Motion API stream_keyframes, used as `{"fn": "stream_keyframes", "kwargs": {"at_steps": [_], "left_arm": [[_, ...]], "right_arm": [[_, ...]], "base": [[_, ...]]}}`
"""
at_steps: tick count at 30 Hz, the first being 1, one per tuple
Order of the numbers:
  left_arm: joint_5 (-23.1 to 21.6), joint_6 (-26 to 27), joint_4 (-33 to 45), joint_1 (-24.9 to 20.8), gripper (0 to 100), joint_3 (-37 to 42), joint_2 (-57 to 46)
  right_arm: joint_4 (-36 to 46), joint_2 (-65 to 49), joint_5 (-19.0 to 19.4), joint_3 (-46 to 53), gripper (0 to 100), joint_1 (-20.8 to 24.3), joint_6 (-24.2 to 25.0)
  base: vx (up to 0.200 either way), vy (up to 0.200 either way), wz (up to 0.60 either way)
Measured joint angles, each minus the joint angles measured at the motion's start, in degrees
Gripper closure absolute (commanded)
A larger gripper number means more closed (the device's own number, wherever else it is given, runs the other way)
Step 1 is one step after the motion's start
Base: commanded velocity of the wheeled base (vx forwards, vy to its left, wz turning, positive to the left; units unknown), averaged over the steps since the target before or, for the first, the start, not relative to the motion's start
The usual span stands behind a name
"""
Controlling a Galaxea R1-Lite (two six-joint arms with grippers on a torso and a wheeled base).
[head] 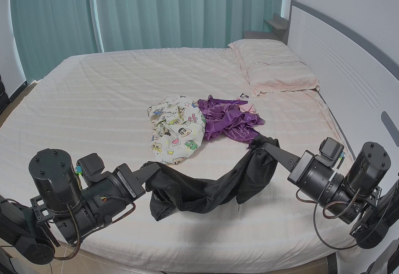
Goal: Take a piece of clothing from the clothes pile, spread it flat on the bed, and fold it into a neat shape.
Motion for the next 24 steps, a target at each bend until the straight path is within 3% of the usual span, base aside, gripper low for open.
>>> {"fn": "stream_keyframes", "kwargs": {"at_steps": [3,24], "left_arm": [[0.05,-0.4,-0.02,0.0,100,0.06,-0.04],[-0.35,-1.01,0.11,0.02,100,1.07,-1.66]], "right_arm": [[0.0,0.0,0.02,0.17,100,0.06,-0.02],[-0.02,-0.05,0.0,0.28,100,0.33,-0.2]], "base": [[0.0,0.0,0.0],[0.0,0.2,0.0]]}}
